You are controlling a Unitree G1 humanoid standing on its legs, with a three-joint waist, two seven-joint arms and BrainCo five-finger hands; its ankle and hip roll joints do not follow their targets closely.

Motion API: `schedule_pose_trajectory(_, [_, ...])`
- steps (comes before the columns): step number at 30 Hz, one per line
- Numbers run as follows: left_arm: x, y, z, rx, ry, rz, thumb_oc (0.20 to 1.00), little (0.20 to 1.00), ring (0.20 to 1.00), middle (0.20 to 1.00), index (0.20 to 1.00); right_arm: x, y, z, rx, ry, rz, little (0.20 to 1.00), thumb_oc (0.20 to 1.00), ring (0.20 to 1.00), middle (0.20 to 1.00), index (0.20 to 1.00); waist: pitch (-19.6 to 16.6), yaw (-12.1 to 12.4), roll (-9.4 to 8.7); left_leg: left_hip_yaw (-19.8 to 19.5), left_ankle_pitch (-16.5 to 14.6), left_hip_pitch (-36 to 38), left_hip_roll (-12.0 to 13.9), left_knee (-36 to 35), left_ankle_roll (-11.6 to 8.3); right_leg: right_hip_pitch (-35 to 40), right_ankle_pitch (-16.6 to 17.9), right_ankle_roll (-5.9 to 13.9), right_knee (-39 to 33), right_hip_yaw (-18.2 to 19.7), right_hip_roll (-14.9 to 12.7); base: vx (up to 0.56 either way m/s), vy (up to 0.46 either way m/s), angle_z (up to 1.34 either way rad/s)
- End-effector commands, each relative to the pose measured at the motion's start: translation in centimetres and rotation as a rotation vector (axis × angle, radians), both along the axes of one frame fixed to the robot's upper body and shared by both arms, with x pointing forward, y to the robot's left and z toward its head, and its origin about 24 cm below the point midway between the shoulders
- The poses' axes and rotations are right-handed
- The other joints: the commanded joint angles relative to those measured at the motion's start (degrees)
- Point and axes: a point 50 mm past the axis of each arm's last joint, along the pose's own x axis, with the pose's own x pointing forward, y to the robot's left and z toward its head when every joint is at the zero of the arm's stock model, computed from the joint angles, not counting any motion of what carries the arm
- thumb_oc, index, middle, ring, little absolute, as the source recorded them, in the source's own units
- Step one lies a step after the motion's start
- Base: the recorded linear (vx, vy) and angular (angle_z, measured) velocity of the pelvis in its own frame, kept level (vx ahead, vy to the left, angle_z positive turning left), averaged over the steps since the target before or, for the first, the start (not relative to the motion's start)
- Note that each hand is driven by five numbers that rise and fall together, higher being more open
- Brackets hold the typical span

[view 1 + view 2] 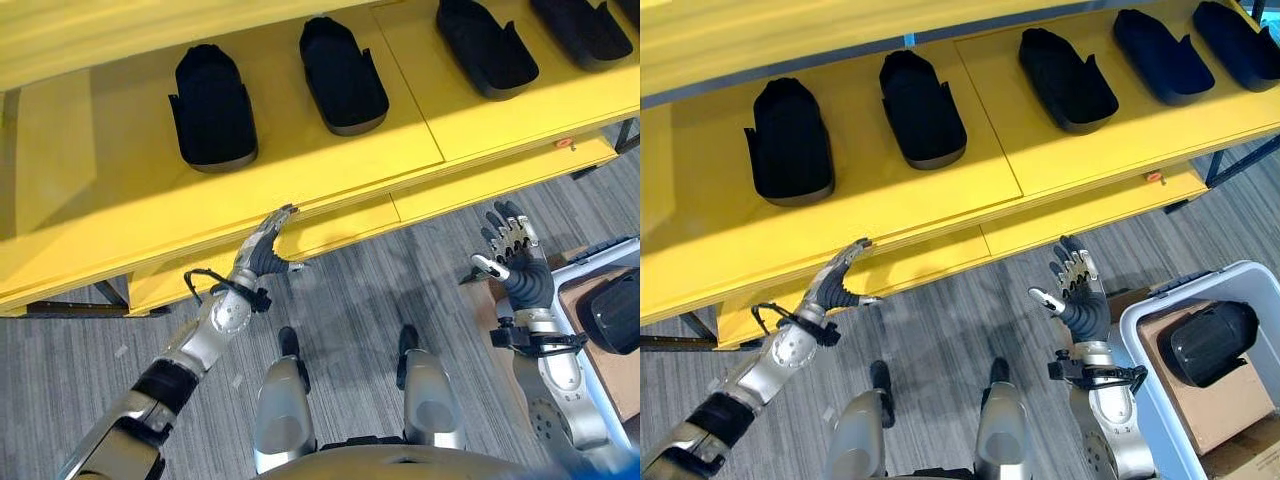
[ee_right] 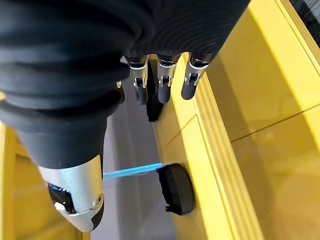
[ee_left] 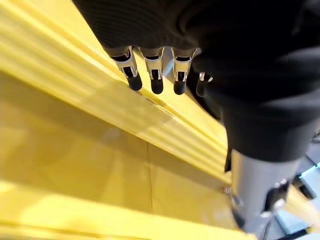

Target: Move parts from the plastic box to the shelf.

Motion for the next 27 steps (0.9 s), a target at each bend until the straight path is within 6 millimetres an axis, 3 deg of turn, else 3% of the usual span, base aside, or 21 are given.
schedule_pose_trajectory(1, [-1.7,0.6,-1.4,-0.165,0.073,0.03,1.0,1.0,1.0,1.0,1.0,-0.3,-0.5,2.4,-0.025,-0.112,0.01,1.0,1.0,1.0,1.0,1.0,-4.63,-0.3,1.91,-1.9,10.1,1.14,5.58,-8.24,-0.12,-0.09,-2.73,-2.65,4.49,-0.31,4.16,0.0,-0.141,-0.28])
schedule_pose_trajectory(5, [-3.3,1.1,-2.9,-0.38,0.148,0.104,1.0,1.0,1.0,1.0,1.0,-0.3,-0.6,2.2,-0.04,-0.097,0.019,1.0,1.0,1.0,1.0,1.0,-6.36,-0.18,2.67,-0.63,12.73,4.36,7.71,-11.88,-0.41,0.35,-4.44,-4.16,5.66,-0.03,6.71,0.01,-0.18,-0.21])
schedule_pose_trajectory(8, [-4.7,1.1,-3.7,-0.661,0.199,0.16,1.0,1.0,1.0,1.0,1.0,-0.3,-0.6,1.8,-0.072,-0.076,0.033,1.0,1.0,1.0,1.0,1.0,-8.63,0.06,3.13,0.28,15.49,6.2,9.63,-14.18,-0.57,1.85,-4.19,-5.41,3.32,0.7,9.53,0.01,-0.25,-0.13])
schedule_pose_trajectory(11, [-5.3,0.9,-3.8,-0.766,0.214,0.166,1.0,1.0,1.0,1.0,1.0,-0.4,-0.8,1.4,-0.107,-0.054,0.038,1.0,1.0,1.0,1.0,1.0,-9.74,0.33,3.13,-0.05,16.29,6.62,9.48,-14.07,-0.27,3.46,-3.35,-5.92,-0.29,1.56,10.47,0.02,-0.18,-0.21])
schedule_pose_trajectory(13, [-5.6,0.6,-3.7,-0.847,0.222,0.152,1.0,1.0,1.0,1.0,1.0,-0.6,-1.2,0.9,-0.128,-0.023,0.037,1.0,1.0,1.0,1.0,1.0,-10.33,0.89,2.94,-2.49,17.74,5.69,8.31,-12.42,0.17,4.88,-2.0,-6.68,-3.44,2.36,11.17,0.0,-0.129,-0.23])
schedule_pose_trajectory(17, [-5.6,0.6,-3.7,-0.847,0.222,0.152,1.0,1.0,1.0,1.0,1.0,-0.6,-1.2,0.9,-0.128,-0.023,0.037,1.0,1.0,1.0,1.0,1.0,-10.39,0.87,2.99,-2.53,17.74,5.59,8.35,-12.41,0.16,4.84,-1.95,-6.7,-3.5,2.33,11.21,0.01,-0.068,-0.19])
schedule_pose_trajectory(18, [-6.0,0.1,-3.2,-0.92,0.226,0.101,1.0,1.0,1.0,1.0,1.0,-0.7,-2.0,-0.1,-0.169,0.042,0.021,1.0,1.0,1.0,1.0,1.0,-11.3,2.3,1.03,-6.38,14.75,3.63,-0.46,-9.41,2.12,8.99,1.03,-6.99,-11.65,2.79,11.53,0.08,-0.262,0.02])
schedule_pose_trajectory(19, [-6.5,0.0,-3.2,-0.967,0.237,0.088,1.0,1.0,1.0,1.0,1.0,-0.7,-1.9,-0.4,-0.18,0.056,0.037,1.0,1.0,1.0,1.0,1.0,-11.87,2.93,0.39,-7.38,8.85,3.34,-7.55,-7.77,3.82,10.1,3.39,-6.18,-14.32,3.1,11.34,0.12,-0.268,0.21])
schedule_pose_trajectory(20, [-6.7,-0.2,-3.1,-0.959,0.243,0.066,1.0,1.0,1.0,1.0,1.0,-0.7,-2.0,-0.8,-0.171,0.074,0.036,1.0,1.0,1.0,1.0,1.0,-12.18,3.19,0.45,-7.75,6.0,3.69,-11.6,-7.16,5.06,10.82,4.29,-5.74,-15.91,3.39,11.63,0.11,-0.046,-0.27])
schedule_pose_trajectory(22, [-6.9,-0.3,-2.9,-0.924,0.241,0.046,1.0,1.0,1.0,1.0,1.0,-0.9,-2.0,-1.2,-0.175,0.091,0.037,1.0,1.0,1.0,1.0,1.0,-13.2,3.81,0.57,-10.55,3.93,4.04,-16.86,-7.25,6.29,11.08,5.84,-5.13,-17.74,4.61,12.53,0.08,-0.01,-0.76])
schedule_pose_trajectory(24, [-7.0,-0.3,-2.7,-0.902,0.23,0.041,1.0,1.0,1.0,1.0,1.0,-0.6,-1.5,-1.7,-0.162,0.103,0.046,1.0,1.0,1.0,1.0,1.0,-13.81,4.65,0.83,-16.65,3.64,4.14,-21.34,-7.7,7.12,10.99,6.83,-4.79,-18.9,6.74,13.86,0.04,0.003,-0.43])
schedule_pose_trajectory(25, [-7.1,-0.3,-2.6,-0.9,0.223,0.045,1.0,1.0,1.0,1.0,1.0,-0.5,-1.1,-1.6,-0.153,0.095,0.059,1.0,1.0,1.0,1.0,1.0,-14.33,4.91,1.1,-19.22,3.18,5.06,-22.58,-8.7,7.95,10.63,6.96,-4.61,-18.81,8.06,14.67,0.08,0.06,-0.58])
schedule_pose_trajectory(27, [-6.9,-0.8,-2.8,-0.928,0.224,0.048,1.0,1.0,1.0,1.0,1.0,-0.3,-0.6,-2.0,-0.122,0.105,0.065,1.0,1.0,1.0,1.0,1.0,-15.9,3.89,0.86,-18.53,3.7,8.19,-21.65,-12.62,9.18,11.68,7.19,-4.59,-19.86,9.34,15.26,0.12,0.106,-0.85])
